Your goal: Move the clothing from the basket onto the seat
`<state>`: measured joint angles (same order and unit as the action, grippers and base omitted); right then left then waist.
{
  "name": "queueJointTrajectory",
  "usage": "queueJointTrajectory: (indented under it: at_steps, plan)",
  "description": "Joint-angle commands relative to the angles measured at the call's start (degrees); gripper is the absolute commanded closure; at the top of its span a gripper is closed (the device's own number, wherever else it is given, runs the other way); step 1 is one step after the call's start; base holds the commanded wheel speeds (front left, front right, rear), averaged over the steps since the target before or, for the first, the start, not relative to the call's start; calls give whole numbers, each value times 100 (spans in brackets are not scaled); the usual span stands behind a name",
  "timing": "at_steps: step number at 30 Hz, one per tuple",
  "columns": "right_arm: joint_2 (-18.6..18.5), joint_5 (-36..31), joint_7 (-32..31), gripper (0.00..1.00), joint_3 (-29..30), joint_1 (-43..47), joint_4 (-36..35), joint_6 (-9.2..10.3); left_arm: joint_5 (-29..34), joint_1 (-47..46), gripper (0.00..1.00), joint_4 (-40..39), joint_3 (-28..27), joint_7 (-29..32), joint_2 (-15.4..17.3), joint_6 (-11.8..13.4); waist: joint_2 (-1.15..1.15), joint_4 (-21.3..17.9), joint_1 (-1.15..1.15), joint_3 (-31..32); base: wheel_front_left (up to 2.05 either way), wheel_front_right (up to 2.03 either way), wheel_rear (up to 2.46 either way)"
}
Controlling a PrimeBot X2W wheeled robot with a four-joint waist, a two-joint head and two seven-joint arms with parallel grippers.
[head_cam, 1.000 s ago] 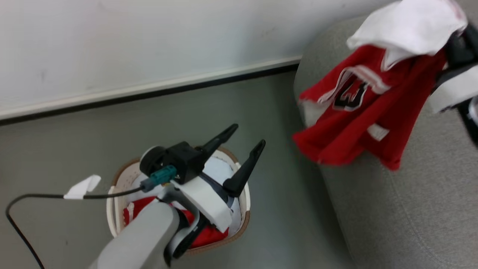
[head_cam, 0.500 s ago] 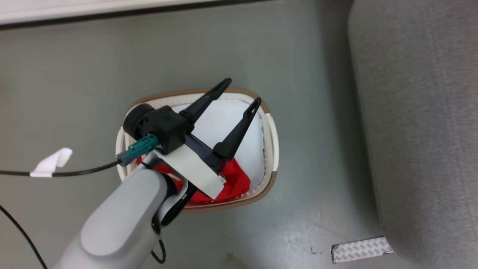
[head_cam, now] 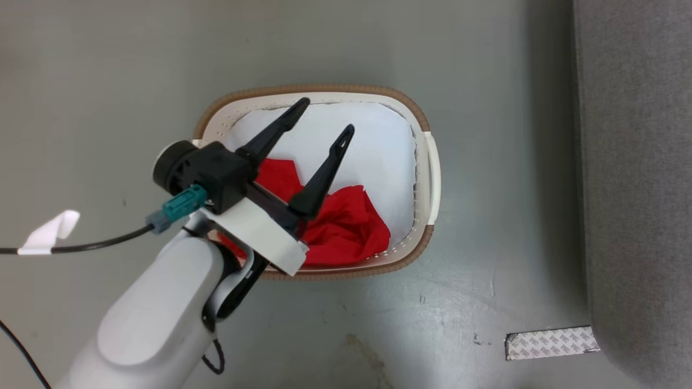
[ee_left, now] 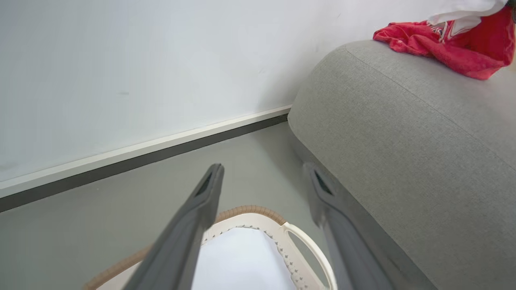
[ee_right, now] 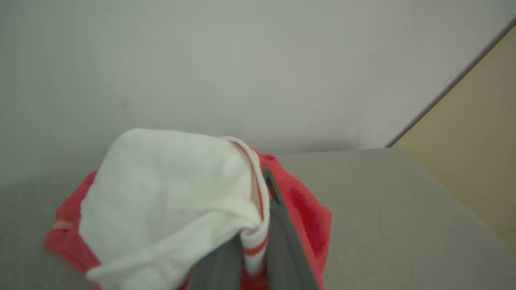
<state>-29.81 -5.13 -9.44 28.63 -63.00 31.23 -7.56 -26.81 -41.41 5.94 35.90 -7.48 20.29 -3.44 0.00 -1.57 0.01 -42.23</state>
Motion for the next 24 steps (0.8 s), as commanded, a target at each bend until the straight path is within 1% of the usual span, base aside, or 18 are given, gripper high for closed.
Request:
queueJointTrajectory:
  at_steps: [1, 4, 8, 10, 11, 12, 15, 17, 19, 21, 24]
  plan:
    - [79, -49, 84, 100, 85, 97, 25, 14, -40, 76, 0, 5, -7, 0, 54, 14, 0, 27, -1, -20, 0, 0, 0]
    - [379, -161, 328, 100, 338, 327, 158, 14, -62, 161, 0, -4, -42, 15, 148, 66, 0, 15, -1, 4, 0, 0, 0]
    - [715, -322, 491, 100, 569, 546, 363, 14, -88, 278, 0, 10, -35, 51, 224, 108, 0, -34, -1, 116, 0, 0, 0]
    - [830, -362, 558, 54, 666, 636, 443, 14, -103, 301, 0, 20, -48, 76, 261, 135, 0, -57, -1, 202, 0, 0, 0]
    - [868, -373, 582, 10, 695, 687, 479, 14, -104, 309, 0, 20, -60, 78, 280, 146, 0, -70, -1, 251, 0, 0, 0]
    - [887, -375, 598, 0, 745, 731, 515, 14, -112, 320, 0, 20, -69, 73, 293, 161, 0, -83, -1, 302, 0, 0, 0]
    - [929, -303, 766, 0, 798, 846, 553, 14, -142, 371, 0, 49, -100, 35, 302, 206, 0, -110, -1, 484, 0, 0, 0]
    - [958, -208, 899, 0, 661, 1035, 611, 14, -171, 463, 0, 117, -107, -10, 289, 229, 0, -122, -1, 675, 0, 0, 0]
    - [899, -131, 1044, 0, 481, 1269, 636, 14, -213, 573, 0, 213, -101, -68, 266, 238, 0, -136, -1, 909, 0, 0, 0]
    - [837, -61, 1236, 0, 272, 1539, 591, 14, -252, 687, 0, 292, -116, -199, 248, 265, 0, -137, -1, 1152, 0, 0, 0]
    - [878, 66, 1527, 0, 40, 1986, 476, 14, -282, 943, 0, 514, -132, -379, 229, 334, 0, -115, -1, 1558, 0, 0, 0]
